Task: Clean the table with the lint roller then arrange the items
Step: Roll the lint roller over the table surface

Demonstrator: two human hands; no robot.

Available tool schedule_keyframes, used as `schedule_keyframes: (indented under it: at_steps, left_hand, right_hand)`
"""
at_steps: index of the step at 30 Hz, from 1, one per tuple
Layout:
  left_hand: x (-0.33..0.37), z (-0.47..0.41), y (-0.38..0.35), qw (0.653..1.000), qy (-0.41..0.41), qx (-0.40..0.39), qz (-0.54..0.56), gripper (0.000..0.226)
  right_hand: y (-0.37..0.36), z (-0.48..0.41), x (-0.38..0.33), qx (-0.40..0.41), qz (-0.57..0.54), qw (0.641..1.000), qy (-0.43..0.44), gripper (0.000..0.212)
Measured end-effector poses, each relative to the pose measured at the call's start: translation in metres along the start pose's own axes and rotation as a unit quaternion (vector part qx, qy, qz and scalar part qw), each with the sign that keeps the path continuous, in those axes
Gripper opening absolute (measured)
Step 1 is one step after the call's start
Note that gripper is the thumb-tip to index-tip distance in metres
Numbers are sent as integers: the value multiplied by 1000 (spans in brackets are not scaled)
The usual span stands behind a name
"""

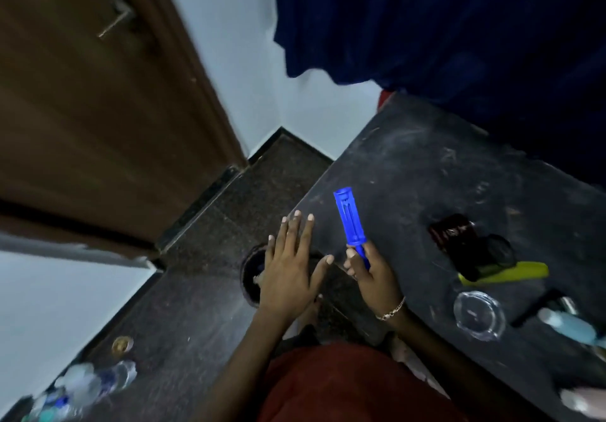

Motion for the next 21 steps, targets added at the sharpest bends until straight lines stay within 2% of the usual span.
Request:
schedule_keyframes:
  at_steps: [10,16,21]
  left_hand:
    - [173,-34,-63,974,-209,-82,43,77]
    - [277,-27,-108,937,-317,-121,79,79]
    - [353,-4,-141,908,-382,-148,90,77]
  right_hand:
    - [171,8,48,214,11,976,-36,5]
    - [272,28,78,357,23,931,-66,10]
    - [341,48,109,422,4,900,-109,14]
Point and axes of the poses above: each hand's wrist, its own z-axis away from the middle knuckle, its own y-axis out of the back of the hand, x = y × z, the point moved 8 cm from there along -z, towards the middle knuckle, and after that the axes turned 14 degrees about x, right-handed, at the moved point
